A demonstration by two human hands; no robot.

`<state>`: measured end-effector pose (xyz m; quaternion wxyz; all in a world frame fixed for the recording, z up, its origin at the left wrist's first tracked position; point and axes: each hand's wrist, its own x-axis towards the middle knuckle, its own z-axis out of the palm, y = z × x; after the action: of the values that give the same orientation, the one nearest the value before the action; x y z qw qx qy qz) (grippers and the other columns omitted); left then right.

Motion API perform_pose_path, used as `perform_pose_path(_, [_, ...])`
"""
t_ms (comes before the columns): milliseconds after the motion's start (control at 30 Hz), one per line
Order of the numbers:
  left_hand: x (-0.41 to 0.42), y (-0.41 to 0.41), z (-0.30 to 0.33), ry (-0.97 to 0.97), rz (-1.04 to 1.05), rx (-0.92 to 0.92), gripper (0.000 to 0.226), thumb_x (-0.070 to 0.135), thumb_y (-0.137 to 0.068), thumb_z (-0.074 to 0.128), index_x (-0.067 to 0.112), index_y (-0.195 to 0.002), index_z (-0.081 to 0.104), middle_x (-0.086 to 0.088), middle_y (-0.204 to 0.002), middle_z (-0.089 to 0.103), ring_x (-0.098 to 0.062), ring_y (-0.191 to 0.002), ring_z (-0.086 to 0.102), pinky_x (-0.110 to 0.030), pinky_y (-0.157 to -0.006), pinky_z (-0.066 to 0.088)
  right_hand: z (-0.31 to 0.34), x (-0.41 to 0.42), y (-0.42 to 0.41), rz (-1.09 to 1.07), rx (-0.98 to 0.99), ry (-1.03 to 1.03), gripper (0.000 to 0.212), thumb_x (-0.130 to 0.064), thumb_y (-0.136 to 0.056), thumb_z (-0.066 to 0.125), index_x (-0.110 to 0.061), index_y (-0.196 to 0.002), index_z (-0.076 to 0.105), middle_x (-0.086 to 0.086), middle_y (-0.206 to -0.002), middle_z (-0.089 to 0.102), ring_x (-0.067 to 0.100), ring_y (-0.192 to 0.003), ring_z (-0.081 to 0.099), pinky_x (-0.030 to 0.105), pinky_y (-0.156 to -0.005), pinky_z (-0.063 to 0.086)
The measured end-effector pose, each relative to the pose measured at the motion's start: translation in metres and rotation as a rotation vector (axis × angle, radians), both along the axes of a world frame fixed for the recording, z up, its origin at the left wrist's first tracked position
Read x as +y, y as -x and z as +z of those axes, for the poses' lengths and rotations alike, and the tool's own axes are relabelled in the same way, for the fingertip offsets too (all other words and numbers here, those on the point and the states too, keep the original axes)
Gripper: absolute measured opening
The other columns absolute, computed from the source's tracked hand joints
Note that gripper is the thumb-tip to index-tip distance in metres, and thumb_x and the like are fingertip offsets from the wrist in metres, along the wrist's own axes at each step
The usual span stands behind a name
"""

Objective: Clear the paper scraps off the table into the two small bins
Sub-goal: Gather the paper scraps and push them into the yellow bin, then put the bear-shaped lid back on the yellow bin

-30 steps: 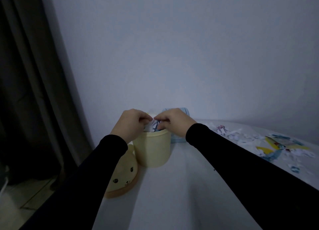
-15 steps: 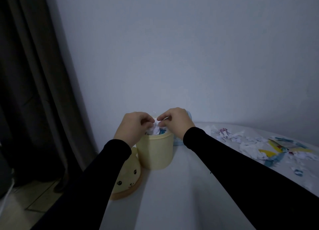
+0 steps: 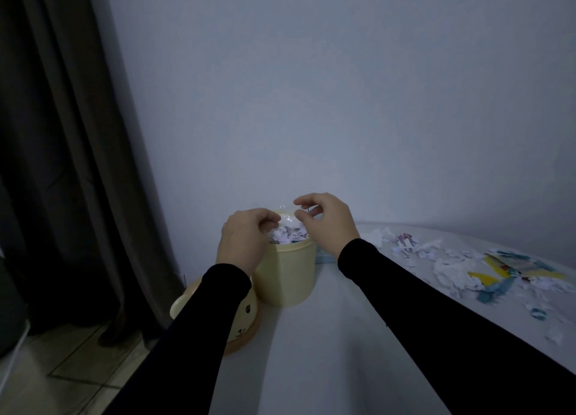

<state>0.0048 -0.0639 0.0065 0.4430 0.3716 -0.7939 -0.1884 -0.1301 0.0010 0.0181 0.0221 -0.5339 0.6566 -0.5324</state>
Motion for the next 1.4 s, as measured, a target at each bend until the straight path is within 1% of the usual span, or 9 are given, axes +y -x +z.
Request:
perform_pose_path(167, [0.004,-0.004,-0.002,-0.047,0.034,0.133,0.008,0.02,-0.075,0.075,0.017,-0.082,0.073,0.003,-0.081,0.072,-0.014,-0.079,0.062,-0.028,-0.078,0.048,-0.027,0.009,-0.001,-0.085,-0.085,0.132,0.028,-0.018,-0.083,0.067,-0.025,-0.109,0.063,-0.005,-0.111,0.05,0.01,-0.104,0.048,0.025,-0.096,0.041])
perform_pose_path(333, [0.025,-0.013,-0.02,0.103,0.132,0.175,0.029,0.043,-0.089,0.052,0.025,-0.107,0.067,0.009,-0.111,0.067,-0.019,-0.111,0.051,-0.029,-0.092,0.035,-0.06,0.014,-0.016,-0.024,-0.18,-0.011,0.102,-0.041,-0.068,0.081,-0.023,-0.148,0.02,0.001,-0.146,0.022,0.012,-0.138,0.022,0.021,-0.108,0.021])
perform_pose_path(433, [0.04,-0.027,-0.04,0.17,0.402,0.07,0.039,0.045,-0.084,0.051,0.03,-0.119,0.056,0.006,-0.127,0.055,-0.023,-0.119,0.043,-0.039,-0.092,0.029,-0.075,0.008,-0.03,0.029,-0.303,-0.07,0.137,-0.045,-0.051,0.09,-0.027,-0.15,-0.004,-0.004,-0.154,0.011,0.012,-0.144,0.012,0.029,-0.114,0.019])
perform_pose_path(533, [0.047,-0.04,-0.051,0.131,0.567,-0.142,0.075,0.06,-0.067,0.058,0.028,-0.133,0.042,-0.008,-0.142,0.039,-0.035,-0.126,0.036,-0.052,-0.094,0.03,-0.084,-0.004,-0.035,0.03,-0.406,-0.028,0.154,-0.04,-0.04,0.094,-0.023,-0.15,-0.012,-0.003,-0.158,0.011,0.013,-0.145,0.014,0.034,-0.118,0.021])
perform_pose_path(700, [0.056,-0.06,-0.064,-0.14,0.583,-0.314,0.101,0.072,-0.061,0.059,0.033,-0.144,0.016,-0.011,-0.154,0.013,-0.042,-0.14,0.013,-0.062,-0.106,0.016,-0.084,-0.012,-0.04,-0.036,-0.408,0.016,0.146,-0.029,-0.045,0.095,-0.014,-0.151,-0.004,-0.001,-0.157,0.015,0.013,-0.144,0.02,0.02,-0.112,0.019])
perform_pose_path(833, [0.064,-0.066,-0.081,-0.155,0.629,-0.357,0.105,0.08,-0.053,0.055,0.034,-0.14,0.021,-0.009,-0.15,0.024,-0.042,-0.131,0.03,-0.057,-0.098,0.03,-0.086,-0.012,-0.041,-0.047,-0.394,0.048,0.137,-0.029,-0.044,0.095,-0.017,-0.15,0.009,-0.001,-0.151,0.029,0.014,-0.137,0.032,0.026,-0.111,0.029])
perform_pose_path(1033, [0.072,-0.071,-0.099,-0.062,0.549,-0.162,0.105,0.075,-0.052,0.066,0.029,-0.139,0.029,-0.014,-0.149,0.021,-0.039,-0.117,0.046,-0.045,-0.088,0.043,-0.085,-0.008,-0.04,-0.048,-0.353,0.048,0.136,-0.033,-0.045,0.094,-0.027,-0.15,0.007,-0.004,-0.151,0.029,0.013,-0.137,0.031,0.02,-0.105,0.026])
perform_pose_path(1267, [0.065,-0.066,-0.108,-0.024,0.513,-0.099,0.113,0.065,-0.039,0.075,0.022,-0.135,0.032,-0.021,-0.144,0.029,-0.042,-0.105,0.049,-0.046,-0.081,0.046,-0.085,-0.008,-0.038,-0.059,-0.333,0.073,0.127,-0.037,-0.039,0.095,-0.033,-0.143,0.022,-0.005,-0.142,0.041,0.013,-0.129,0.041,0.028,-0.106,0.037])
perform_pose_path(1400, [0.067,-0.064,-0.108,-0.126,0.531,-0.15,0.113,0.069,-0.043,0.072,0.031,-0.138,0.023,-0.01,-0.15,0.011,-0.04,-0.115,0.044,-0.049,-0.084,0.043,-0.086,-0.007,-0.038,-0.047,-0.339,0.078,0.126,-0.035,-0.041,0.095,-0.033,-0.144,0.021,-0.005,-0.142,0.04,0.013,-0.128,0.041,0.027,-0.104,0.037])
